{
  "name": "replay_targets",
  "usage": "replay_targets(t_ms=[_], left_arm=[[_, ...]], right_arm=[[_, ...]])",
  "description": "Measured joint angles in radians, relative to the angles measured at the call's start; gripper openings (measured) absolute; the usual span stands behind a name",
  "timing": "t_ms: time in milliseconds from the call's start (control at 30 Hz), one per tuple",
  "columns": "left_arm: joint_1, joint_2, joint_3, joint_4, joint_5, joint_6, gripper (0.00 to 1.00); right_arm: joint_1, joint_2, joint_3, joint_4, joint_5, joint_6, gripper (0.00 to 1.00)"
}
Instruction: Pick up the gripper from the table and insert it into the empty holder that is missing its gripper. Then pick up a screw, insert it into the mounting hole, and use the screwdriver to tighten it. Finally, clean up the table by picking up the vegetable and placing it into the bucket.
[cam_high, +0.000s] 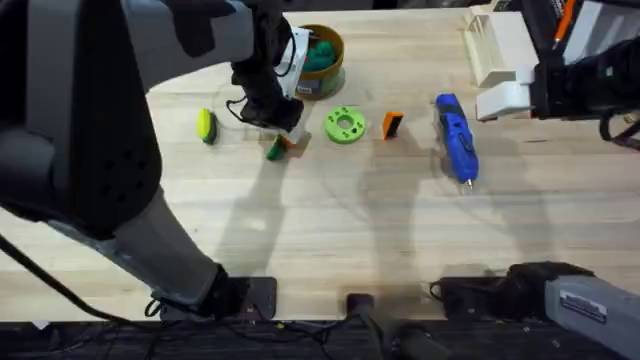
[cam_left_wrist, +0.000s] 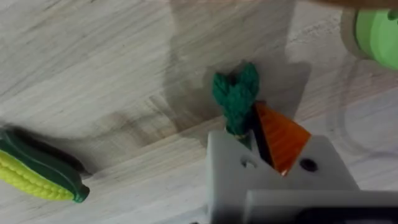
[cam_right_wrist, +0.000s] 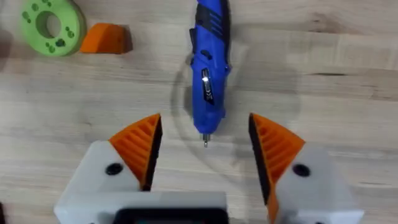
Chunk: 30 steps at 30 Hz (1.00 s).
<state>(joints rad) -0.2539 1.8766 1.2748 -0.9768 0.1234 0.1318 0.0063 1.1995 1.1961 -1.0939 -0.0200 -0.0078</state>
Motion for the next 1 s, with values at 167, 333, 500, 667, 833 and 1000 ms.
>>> replay_targets(t_ms=[167,333,500,667,833,1000], left_arm=[[0.0,-0.02,0.014,-0.008,-0.008,0.0,0.006],[0.0,-0.175,0.025,-0.012,-0.016,0.0,0.006],[0.0,-0.382,0.048,-0.014,-0.017,0.0,0.006],[0.0,-0.529,0.05,-0.024,-0.041,0.0,0.006],[0.0,-0.597,0.05,-0.026,-0.061,0.0,0.006],[0.0,-0.613,0.05,-0.029,-0.068,0.003,0.313]], right_arm=[[0.0,0.0,0.0,0.0,0.0,0.0,0.797],[0.0,0.0,0.0,0.0,0.0,0.0,0.797],[0.0,0.0,0.0,0.0,0.0,0.0,0.797],[0.0,0.0,0.0,0.0,0.0,0.0,0.798],[0.0,0.0,0.0,0.0,0.0,0.0,0.797],[0.0,0.0,0.0,0.0,0.0,0.0,0.797]])
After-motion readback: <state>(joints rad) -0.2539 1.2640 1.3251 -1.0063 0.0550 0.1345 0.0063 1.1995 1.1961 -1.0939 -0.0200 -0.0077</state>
